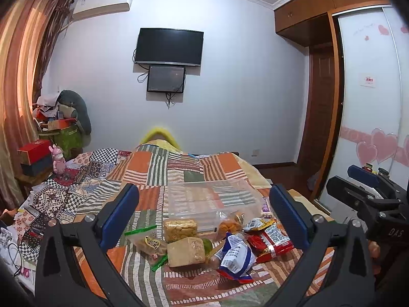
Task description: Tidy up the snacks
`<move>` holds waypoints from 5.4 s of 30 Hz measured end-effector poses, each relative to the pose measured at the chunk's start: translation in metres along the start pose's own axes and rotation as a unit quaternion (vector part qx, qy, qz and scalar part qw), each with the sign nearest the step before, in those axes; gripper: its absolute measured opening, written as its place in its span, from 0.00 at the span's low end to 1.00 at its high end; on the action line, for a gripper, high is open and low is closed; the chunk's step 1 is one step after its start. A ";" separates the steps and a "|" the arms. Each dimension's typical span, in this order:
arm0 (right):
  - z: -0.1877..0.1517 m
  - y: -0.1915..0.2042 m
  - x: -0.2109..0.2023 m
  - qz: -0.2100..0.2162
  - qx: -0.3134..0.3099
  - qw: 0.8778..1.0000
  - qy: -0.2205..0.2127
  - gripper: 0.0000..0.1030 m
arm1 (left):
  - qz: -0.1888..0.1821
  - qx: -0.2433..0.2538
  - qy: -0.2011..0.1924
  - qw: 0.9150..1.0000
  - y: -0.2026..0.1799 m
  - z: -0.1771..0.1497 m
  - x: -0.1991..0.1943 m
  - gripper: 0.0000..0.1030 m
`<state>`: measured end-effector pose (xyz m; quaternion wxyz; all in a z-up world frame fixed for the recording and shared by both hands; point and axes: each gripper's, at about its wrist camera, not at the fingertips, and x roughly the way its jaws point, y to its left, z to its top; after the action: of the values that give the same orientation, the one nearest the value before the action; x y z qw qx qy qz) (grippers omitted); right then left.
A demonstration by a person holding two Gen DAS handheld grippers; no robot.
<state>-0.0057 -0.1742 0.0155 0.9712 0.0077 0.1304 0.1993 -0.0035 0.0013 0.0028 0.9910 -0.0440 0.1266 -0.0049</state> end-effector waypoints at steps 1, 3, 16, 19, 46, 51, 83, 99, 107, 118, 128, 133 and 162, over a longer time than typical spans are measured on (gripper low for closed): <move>0.000 0.000 0.000 0.000 0.000 1.000 0.000 1.00 | 0.000 0.000 0.000 1.000 0.000 0.000 0.000 1.00; 0.000 0.000 0.000 0.000 0.000 1.000 0.000 1.00 | 0.001 0.001 -0.001 1.000 0.000 0.000 0.000 1.00; 0.002 0.003 -0.002 0.004 0.001 1.000 -0.001 1.00 | -0.001 0.000 -0.001 1.000 -0.001 0.000 0.000 1.00; 0.002 0.001 -0.002 0.005 0.001 1.000 -0.002 1.00 | -0.002 0.000 -0.001 1.000 -0.002 0.001 0.000 1.00; 0.000 0.000 0.000 0.002 -0.003 1.000 -0.002 1.00 | -0.007 0.001 0.004 1.000 -0.001 -0.001 0.002 1.00; -0.002 -0.002 0.006 -0.002 -0.002 1.000 0.007 1.00 | -0.005 0.001 0.005 1.000 0.000 -0.001 0.005 1.00; -0.073 -0.063 0.107 0.010 0.079 0.965 0.251 0.50 | 0.005 -0.008 0.233 0.972 0.071 -0.080 0.140 0.52; -0.097 -0.059 0.128 0.008 0.068 0.950 0.306 0.58 | -0.031 0.007 0.304 0.952 0.038 -0.118 0.173 0.66; -0.104 -0.056 0.138 0.015 0.076 0.943 0.324 0.73 | -0.030 -0.023 0.312 0.949 0.043 -0.126 0.180 0.68; -0.104 -0.057 0.135 0.034 0.086 0.943 0.319 0.44 | -0.014 0.018 0.293 0.956 0.034 -0.119 0.164 0.45; -0.092 -0.063 0.122 0.041 0.101 0.952 0.285 0.21 | -0.003 -0.020 0.277 0.961 0.051 -0.100 0.151 0.35; -0.081 -0.068 0.111 0.035 0.106 0.959 0.262 0.18 | -0.001 -0.018 0.263 0.965 0.050 -0.091 0.145 0.35; -0.008 -0.065 0.159 0.050 0.092 0.983 0.154 0.18 | -0.027 -0.009 0.165 0.986 0.043 0.001 0.197 0.35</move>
<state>0.1580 -0.1721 -0.0368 0.9236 0.0725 0.2951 0.2338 0.1872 0.0400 -0.0490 0.9556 -0.0553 0.2869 -0.0372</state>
